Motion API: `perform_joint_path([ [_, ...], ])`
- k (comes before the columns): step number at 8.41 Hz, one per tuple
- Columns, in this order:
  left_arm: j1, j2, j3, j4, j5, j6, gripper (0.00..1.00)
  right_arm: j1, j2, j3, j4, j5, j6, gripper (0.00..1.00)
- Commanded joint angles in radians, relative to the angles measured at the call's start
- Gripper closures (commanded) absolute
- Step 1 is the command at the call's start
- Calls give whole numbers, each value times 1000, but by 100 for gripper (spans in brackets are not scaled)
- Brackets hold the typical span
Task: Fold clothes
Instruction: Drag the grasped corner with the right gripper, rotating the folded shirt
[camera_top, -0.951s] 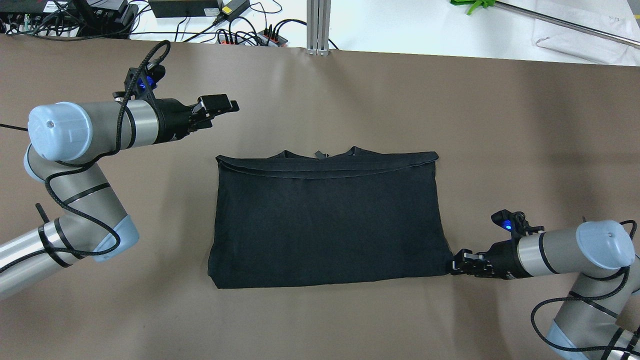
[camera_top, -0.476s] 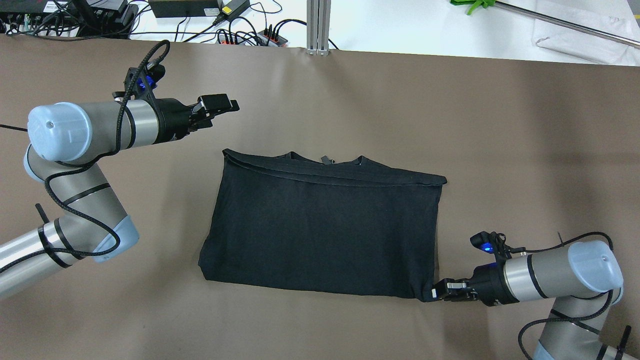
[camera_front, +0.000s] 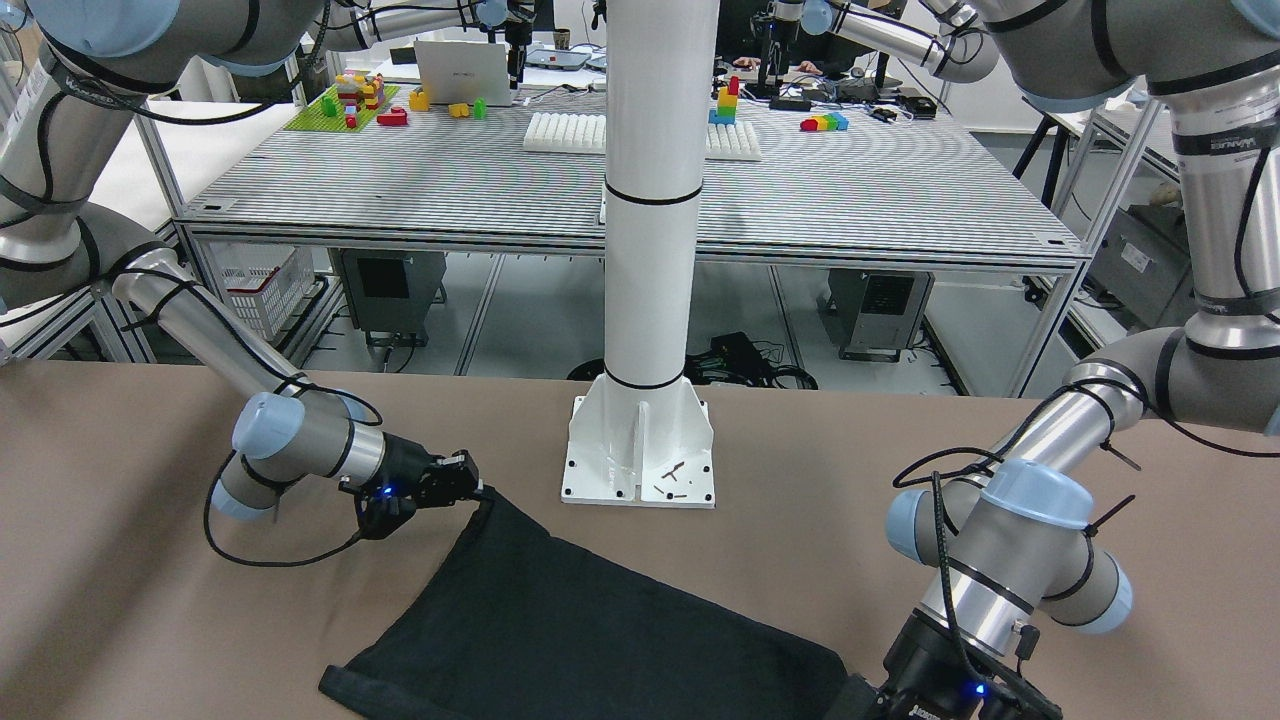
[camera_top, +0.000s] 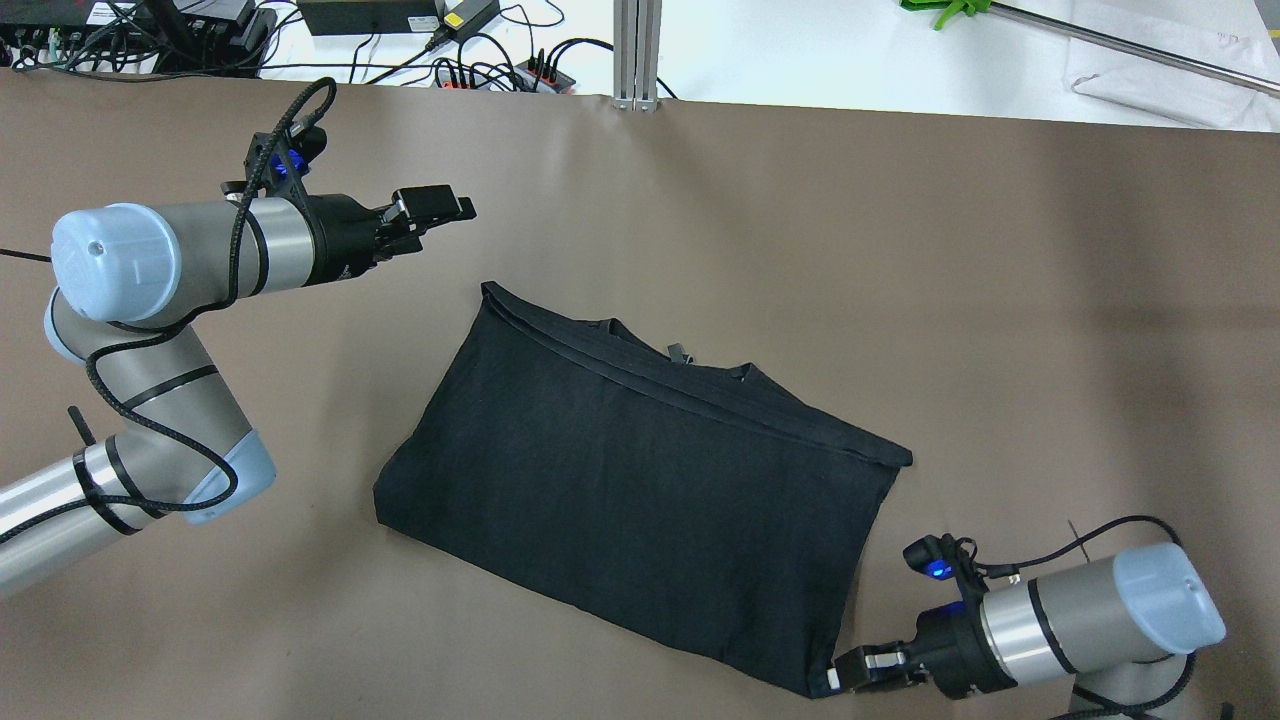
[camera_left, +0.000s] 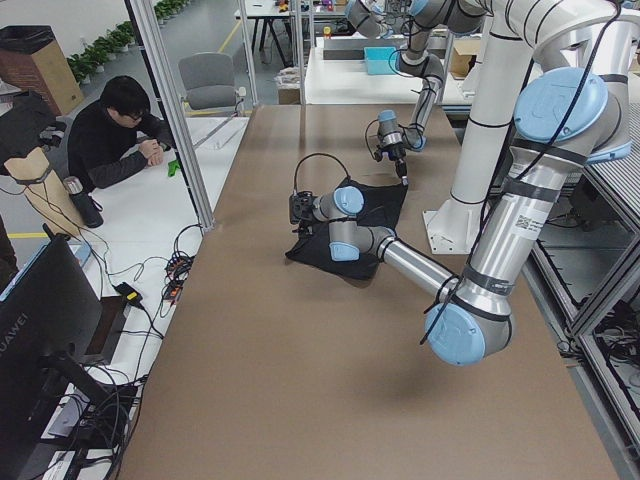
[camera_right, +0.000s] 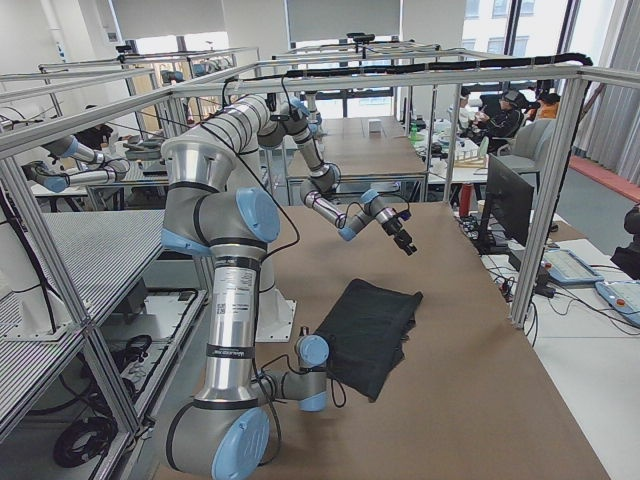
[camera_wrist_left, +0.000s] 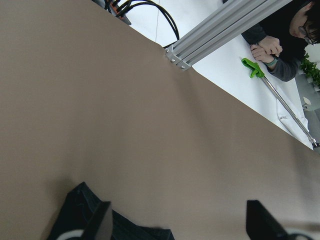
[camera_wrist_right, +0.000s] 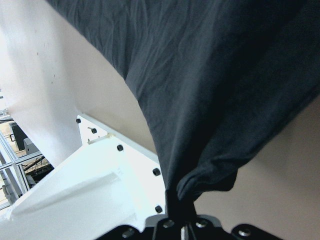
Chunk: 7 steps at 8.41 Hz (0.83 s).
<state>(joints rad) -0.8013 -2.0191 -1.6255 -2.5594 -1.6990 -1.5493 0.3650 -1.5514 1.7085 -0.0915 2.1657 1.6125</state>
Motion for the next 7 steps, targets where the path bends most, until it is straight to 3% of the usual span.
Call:
perform_joint_path([
  [1, -1, 11, -1, -1, 38, 0, 6, -217, 23, 58, 4, -84, 9, 100],
  [2, -1, 13, 1, -1, 38, 0, 6, -237, 43, 57, -2, -90, 7, 100],
  [3, -1, 14, 4, -1, 38, 0, 6, -238, 50, 48, 4, -90, 9, 75],
  [4, 1, 11, 6, -1, 38, 0, 6, -235, 59, 46, 9, -92, 10, 6],
  [7, 1, 7, 15, 4, 38, 0, 6, -178, 51, 54, 9, -84, 10, 6],
])
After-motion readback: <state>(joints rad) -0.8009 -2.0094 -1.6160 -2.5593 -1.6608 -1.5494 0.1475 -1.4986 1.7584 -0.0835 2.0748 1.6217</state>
